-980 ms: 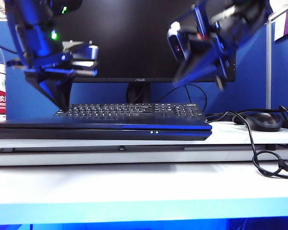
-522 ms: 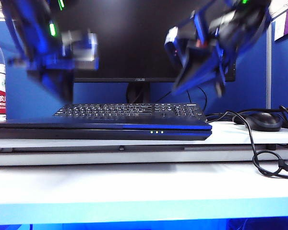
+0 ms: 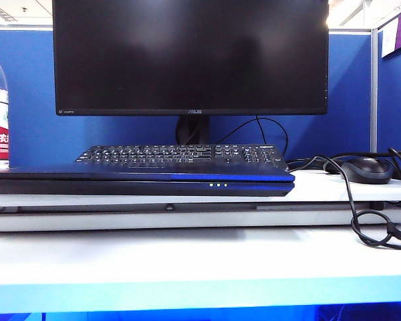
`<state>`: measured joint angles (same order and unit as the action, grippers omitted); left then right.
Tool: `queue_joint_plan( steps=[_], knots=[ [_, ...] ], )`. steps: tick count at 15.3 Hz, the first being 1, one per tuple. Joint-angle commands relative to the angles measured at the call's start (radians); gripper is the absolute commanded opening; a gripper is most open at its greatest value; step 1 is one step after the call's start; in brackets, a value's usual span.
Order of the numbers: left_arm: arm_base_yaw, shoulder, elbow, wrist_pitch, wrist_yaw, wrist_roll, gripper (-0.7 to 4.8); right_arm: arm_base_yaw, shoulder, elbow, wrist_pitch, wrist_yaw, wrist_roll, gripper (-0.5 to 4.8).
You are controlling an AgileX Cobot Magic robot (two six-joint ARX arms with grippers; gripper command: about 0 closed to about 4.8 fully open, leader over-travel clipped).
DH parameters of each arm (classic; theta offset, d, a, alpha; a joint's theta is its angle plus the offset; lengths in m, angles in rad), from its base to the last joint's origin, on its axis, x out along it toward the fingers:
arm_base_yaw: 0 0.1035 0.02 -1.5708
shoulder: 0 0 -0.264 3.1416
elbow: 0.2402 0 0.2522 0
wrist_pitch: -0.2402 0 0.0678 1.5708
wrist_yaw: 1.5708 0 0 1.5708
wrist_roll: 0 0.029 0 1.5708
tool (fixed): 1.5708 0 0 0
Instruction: Close the lid of the black laptop.
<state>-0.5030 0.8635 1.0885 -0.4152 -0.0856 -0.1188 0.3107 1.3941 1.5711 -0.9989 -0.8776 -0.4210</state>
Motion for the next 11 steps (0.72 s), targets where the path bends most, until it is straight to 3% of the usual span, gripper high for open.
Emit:
queue_joint_plan(
  steps=[1, 3, 7, 11],
  knots=[
    [-0.001, -0.173, -0.083, 0.032, 0.004, -0.057, -0.05, 0.002, -0.133, 0.001, 0.033, 0.038, 0.031, -0.04],
    [-0.002, -0.292, -0.162, 0.041, 0.013, -0.065, -0.05, 0.003, -0.217, 0.000, 0.060, 0.112, 0.080, -0.04],
    [-0.002, -0.376, -0.176, -0.055, 0.015, -0.064, -0.05, 0.003, -0.344, -0.026, 0.121, 0.310, 0.176, -0.04],
    [-0.001, -0.427, -0.176, -0.061, 0.006, -0.026, -0.05, 0.004, -0.576, -0.241, 0.377, 0.592, 0.402, -0.04]
  ],
)
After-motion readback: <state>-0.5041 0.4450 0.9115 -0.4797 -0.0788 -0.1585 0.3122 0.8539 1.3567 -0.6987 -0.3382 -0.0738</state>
